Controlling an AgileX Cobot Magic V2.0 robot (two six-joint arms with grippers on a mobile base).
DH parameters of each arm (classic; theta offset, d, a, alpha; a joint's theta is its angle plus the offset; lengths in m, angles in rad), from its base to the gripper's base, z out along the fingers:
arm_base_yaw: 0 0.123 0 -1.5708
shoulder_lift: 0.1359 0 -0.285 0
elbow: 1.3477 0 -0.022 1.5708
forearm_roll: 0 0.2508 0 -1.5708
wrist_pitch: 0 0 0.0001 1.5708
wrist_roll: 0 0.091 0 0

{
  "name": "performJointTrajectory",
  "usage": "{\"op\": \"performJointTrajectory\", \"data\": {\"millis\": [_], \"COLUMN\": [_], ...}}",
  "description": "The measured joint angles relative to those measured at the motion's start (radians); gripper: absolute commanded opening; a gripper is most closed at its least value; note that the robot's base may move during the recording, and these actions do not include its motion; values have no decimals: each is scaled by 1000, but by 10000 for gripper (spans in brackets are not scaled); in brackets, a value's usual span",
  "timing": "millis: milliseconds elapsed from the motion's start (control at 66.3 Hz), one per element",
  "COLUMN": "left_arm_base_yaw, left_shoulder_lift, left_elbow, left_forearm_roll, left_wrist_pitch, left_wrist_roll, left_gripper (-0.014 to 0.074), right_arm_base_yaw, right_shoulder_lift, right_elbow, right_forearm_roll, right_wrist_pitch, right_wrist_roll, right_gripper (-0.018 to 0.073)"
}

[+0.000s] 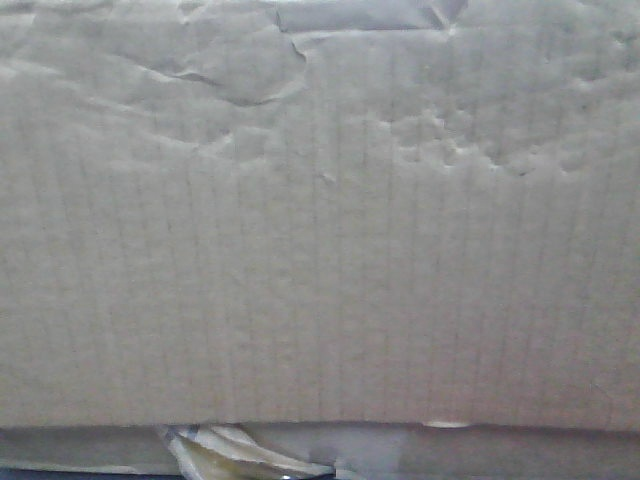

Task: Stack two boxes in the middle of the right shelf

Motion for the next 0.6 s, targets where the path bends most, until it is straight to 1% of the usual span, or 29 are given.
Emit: {"op": "performJointTrajectory", "data": {"millis": [136,302,453,603], "left_arm_base_yaw": [0,2,2,2], "left_shoulder_lift": [0,0,0,-20], "left_elbow": [0,-15,-94,-191], "left_forearm_roll": [-10,-13,-13,20], "left_wrist_pitch": [-2,-2,23,65], "left_wrist_roll": [8,14,46,87], "left_gripper": [246,262,268,268], "right_arm_base_yaw": [0,0,0,0], "right_shoulder_lift": [0,0,0,0], "right_elbow": [0,0,0,0], "right_forearm_roll": [0,0,0,0], "right_wrist_pitch": [0,0,0,0], "right_wrist_roll": [0,0,0,0], "right_gripper": [-162,-162,-162,-162]}}
